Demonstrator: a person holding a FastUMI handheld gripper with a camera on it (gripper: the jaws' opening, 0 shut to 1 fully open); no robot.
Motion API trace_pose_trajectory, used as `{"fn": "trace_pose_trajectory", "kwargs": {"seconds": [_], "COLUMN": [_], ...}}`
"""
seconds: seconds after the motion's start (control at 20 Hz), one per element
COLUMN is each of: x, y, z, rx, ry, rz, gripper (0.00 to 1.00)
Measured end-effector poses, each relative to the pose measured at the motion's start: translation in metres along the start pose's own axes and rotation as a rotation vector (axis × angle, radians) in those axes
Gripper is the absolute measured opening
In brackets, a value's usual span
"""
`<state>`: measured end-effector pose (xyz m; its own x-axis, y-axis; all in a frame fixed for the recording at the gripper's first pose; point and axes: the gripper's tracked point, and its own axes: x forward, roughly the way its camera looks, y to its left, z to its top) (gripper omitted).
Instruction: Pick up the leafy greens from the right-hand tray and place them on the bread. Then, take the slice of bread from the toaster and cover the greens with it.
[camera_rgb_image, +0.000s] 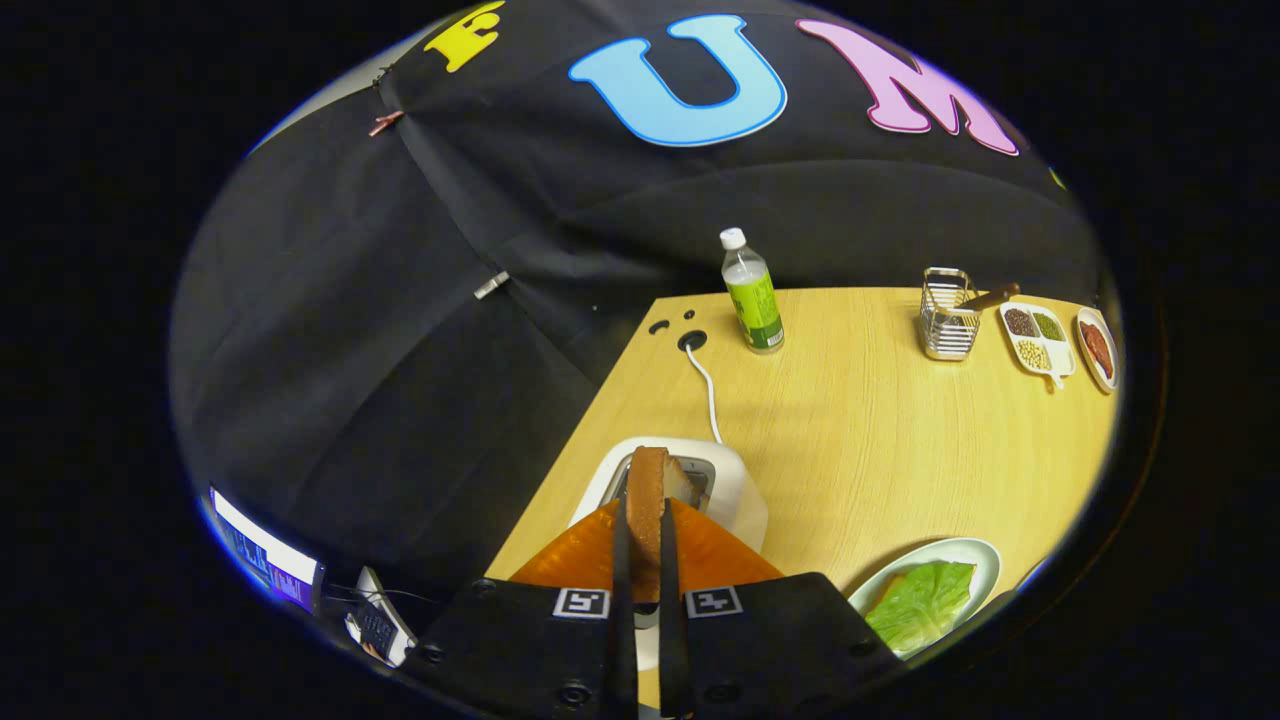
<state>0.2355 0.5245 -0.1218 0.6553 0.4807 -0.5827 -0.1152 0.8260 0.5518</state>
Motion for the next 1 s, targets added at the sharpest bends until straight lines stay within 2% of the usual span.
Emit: {"fn": "trace_pose_trajectory", "kwargs": {"seconds": [0.2, 0.4, 0.6, 0.8, 1.0], "x": [-0.049, -0.105, -0.139, -0.142, -0.131], "y": [0.007, -0.017, -0.079, -0.141, -0.180], "z": [0.030, 0.044, 0.006, -0.048, -0.077], "rx": [-0.017, -0.064, -0.075, -0.009, 0.046], "ry": [-0.071, -0.130, -0.103, -0.053, -0.055], "rz": [0.048, 0.024, -0.089, -0.194, -0.253], "gripper": [0.13, 0.13, 0.13, 0.13, 0.13]}}
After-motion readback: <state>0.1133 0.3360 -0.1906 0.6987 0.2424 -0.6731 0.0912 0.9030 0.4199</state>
